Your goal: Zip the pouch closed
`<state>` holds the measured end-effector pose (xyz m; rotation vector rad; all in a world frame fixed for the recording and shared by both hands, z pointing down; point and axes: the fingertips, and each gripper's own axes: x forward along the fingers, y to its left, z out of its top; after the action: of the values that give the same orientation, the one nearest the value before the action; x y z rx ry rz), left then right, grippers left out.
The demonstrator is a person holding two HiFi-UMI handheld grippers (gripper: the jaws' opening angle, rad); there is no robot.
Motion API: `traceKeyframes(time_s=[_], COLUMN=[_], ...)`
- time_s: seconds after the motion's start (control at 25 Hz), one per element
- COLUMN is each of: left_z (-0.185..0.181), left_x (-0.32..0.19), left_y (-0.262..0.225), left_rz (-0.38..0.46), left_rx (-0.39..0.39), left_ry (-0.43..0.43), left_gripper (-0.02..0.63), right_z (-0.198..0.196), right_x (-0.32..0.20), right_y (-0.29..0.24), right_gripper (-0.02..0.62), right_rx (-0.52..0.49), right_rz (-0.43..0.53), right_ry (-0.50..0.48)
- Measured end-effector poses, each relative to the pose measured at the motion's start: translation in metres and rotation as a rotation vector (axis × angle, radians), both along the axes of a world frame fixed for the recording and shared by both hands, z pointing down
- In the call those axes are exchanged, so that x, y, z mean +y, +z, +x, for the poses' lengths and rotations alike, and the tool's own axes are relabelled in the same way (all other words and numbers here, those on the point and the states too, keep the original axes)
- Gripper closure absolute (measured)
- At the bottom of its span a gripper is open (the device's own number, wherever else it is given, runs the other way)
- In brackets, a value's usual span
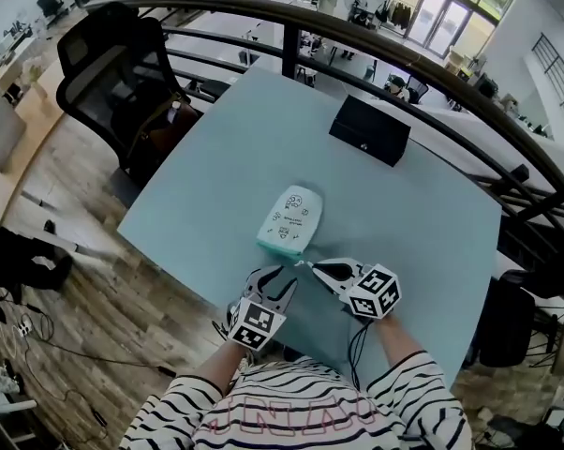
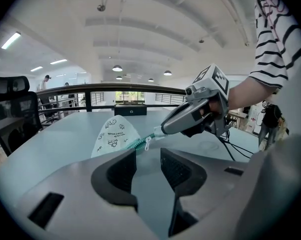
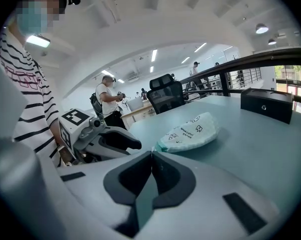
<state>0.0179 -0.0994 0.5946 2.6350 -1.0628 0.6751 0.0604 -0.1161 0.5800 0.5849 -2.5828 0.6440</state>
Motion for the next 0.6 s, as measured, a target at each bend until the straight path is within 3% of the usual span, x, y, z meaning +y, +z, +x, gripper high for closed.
traceKeyframes(time_s=[0.6], left_z=[0.020], left_x=[0.019], left_y=[0.005], left_rz=[-0.016], left_rx=[0.011], left_ry=[0.081], left_gripper=[0.484], right_z=[-0.006], right_x=[0.043], right_y=[-0.010], right_gripper=[0.566], right_rx=[0.054], right_rz=[0.000], right_ry=[0.008])
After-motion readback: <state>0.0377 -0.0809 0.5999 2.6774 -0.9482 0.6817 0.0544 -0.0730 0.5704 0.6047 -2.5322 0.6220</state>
